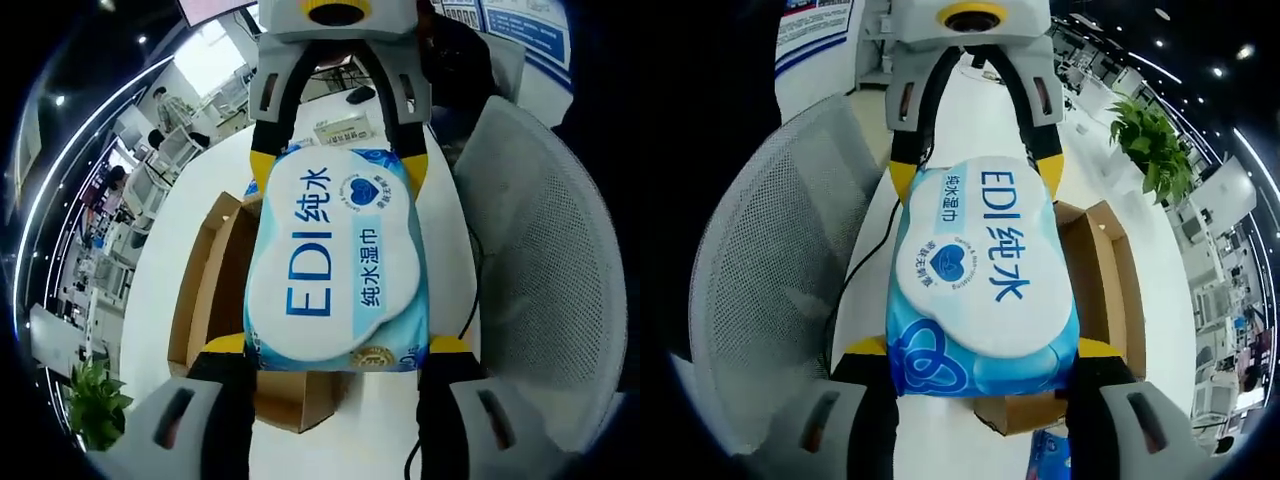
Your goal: Operate the shoe box by opening the lid, removing the specified soft item, and placing it in the target area until the item is outside and the box remains undamaged.
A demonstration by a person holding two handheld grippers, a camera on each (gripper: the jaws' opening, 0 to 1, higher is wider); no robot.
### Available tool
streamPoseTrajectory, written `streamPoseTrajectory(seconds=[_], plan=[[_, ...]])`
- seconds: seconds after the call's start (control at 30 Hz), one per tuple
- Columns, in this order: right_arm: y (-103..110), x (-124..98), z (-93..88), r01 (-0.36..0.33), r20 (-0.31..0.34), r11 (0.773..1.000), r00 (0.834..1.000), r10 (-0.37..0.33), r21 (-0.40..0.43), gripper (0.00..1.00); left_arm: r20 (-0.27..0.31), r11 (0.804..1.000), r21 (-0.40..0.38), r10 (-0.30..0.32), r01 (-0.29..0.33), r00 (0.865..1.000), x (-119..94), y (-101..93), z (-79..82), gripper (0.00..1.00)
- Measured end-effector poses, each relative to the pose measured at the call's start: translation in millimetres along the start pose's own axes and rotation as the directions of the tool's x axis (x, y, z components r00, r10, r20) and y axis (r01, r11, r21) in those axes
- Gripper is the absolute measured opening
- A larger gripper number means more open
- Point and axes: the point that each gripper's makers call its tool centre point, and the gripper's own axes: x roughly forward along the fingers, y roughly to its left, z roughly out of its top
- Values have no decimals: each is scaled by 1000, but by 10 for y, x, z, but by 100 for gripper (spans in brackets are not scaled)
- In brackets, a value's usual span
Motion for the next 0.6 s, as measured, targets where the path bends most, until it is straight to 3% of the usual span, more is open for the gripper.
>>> streamPoseTrajectory(seconds=[0.27, 0.6], plan=[[224, -36, -7, 31, 19, 1000, 999, -31, -1, 65, 4, 1000, 8, 14, -14, 1000, -7, -200, 22, 64], [570, 87, -71, 0, 17, 1000, 1000, 0, 23, 65, 2, 1000, 6, -29, 29, 1000, 105, -527, -45, 64]])
